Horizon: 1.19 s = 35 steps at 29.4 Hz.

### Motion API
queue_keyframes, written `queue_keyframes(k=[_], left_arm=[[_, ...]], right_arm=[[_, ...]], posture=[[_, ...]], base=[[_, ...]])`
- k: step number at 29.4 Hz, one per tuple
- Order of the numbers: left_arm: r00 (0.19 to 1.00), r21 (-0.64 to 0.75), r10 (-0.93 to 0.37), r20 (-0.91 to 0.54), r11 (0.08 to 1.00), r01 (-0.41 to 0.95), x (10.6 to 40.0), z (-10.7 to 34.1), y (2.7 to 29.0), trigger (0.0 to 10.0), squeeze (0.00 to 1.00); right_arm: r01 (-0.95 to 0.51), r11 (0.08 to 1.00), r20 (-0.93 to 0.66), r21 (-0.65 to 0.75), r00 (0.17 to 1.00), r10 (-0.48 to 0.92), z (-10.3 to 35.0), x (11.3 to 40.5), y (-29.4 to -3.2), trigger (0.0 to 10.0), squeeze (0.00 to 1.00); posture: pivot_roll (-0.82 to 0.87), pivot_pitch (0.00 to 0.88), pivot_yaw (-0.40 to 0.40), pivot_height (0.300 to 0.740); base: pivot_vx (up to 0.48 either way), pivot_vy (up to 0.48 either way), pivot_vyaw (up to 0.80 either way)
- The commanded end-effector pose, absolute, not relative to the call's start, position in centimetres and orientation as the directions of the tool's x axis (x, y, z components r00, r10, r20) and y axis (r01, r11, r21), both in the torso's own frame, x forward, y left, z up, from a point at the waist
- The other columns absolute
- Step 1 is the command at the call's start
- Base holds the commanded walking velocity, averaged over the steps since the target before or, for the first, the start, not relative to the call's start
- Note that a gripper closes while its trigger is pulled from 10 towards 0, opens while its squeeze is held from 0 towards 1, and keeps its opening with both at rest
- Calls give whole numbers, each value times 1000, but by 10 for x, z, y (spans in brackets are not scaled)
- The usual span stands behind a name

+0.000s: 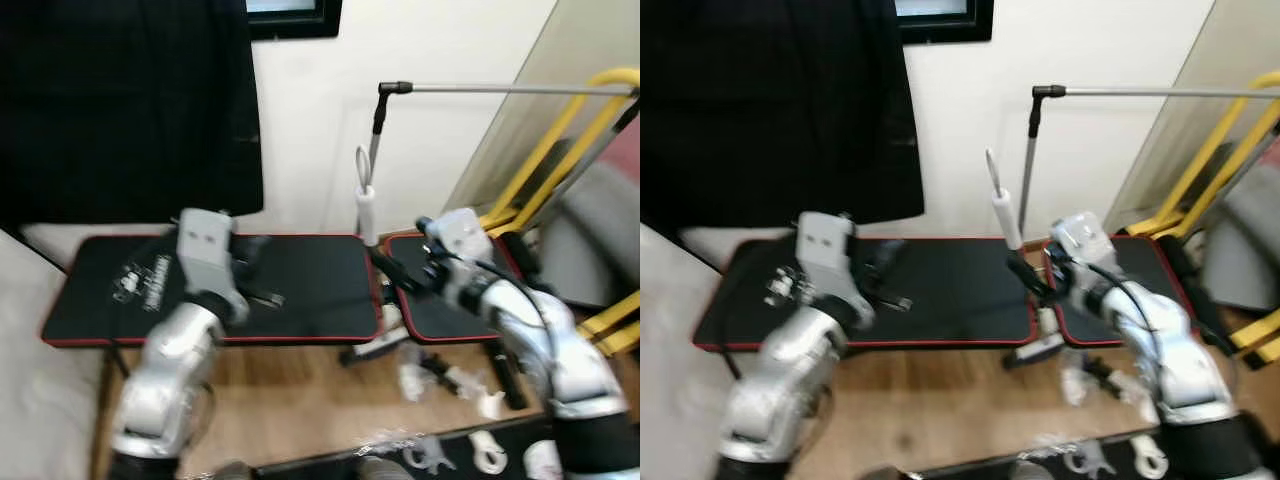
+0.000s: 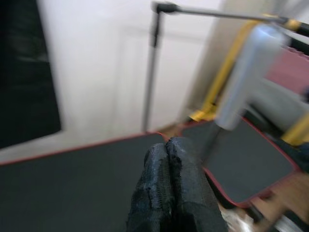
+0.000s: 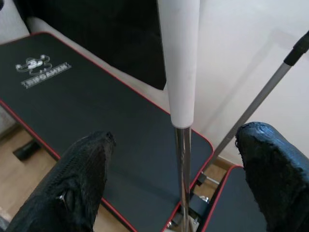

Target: Sweep floor

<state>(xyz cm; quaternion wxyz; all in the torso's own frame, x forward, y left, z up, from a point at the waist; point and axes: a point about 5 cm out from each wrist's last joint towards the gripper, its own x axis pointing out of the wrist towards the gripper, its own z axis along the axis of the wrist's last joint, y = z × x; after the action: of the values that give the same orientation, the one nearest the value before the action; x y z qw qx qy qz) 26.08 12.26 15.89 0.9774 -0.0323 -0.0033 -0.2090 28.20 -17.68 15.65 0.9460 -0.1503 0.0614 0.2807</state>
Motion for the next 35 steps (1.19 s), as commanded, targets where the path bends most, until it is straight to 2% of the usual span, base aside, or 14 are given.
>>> queue_keyframes(k=[1,6,8,11,16,24,27,34,35], left_arm=[[891,-71,-454,3,888,453,253,158,120,10000,0],[847,-114,-530,44,840,531,243,168,111,10000,0],[809,-113,-586,53,801,588,236,173,102,10000,0],[793,-101,-608,50,787,609,233,175,99,10000,0],[710,33,-704,6,710,704,222,176,90,10000,0],[684,87,-729,-18,680,728,212,177,84,10000,0],[684,88,-729,-19,680,728,211,177,85,10000,0],[684,92,-729,-23,680,728,209,178,84,10000,0],[685,94,-729,-23,680,727,209,177,84,10000,0]], right_arm=[[-538,802,-188,-261,843,504,158,289,-178,10000,0],[-510,816,-153,-271,860,487,164,307,-174,10000,0],[-537,797,-143,-277,843,519,165,315,-163,10000,0],[-544,792,-142,-276,838,527,165,319,-159,10000,0],[-487,810,-80,-325,868,490,172,349,-145,10000,0],[-409,821,52,-399,883,466,205,375,-129,10000,0],[-402,827,79,-394,881,466,211,379,-125,10000,0],[-320,812,135,-488,891,433,229,390,-115,10000,0],[-300,812,149,-501,894,423,233,393,-113,9608,0]], posture=[[-121,208,-140,740],[-103,238,-144,740],[-95,255,-141,740],[-89,268,-139,740],[-46,303,-137,740],[-30,322,-141,740],[-28,323,-141,740],[-24,327,-142,740],[-26,325,-143,740]], base=[[0,0,0],[0,0,0],[0,0,0],[0,0,0],[0,0,0],[0,0,0],[0,0,0],[0,0,0],[0,0,0]])
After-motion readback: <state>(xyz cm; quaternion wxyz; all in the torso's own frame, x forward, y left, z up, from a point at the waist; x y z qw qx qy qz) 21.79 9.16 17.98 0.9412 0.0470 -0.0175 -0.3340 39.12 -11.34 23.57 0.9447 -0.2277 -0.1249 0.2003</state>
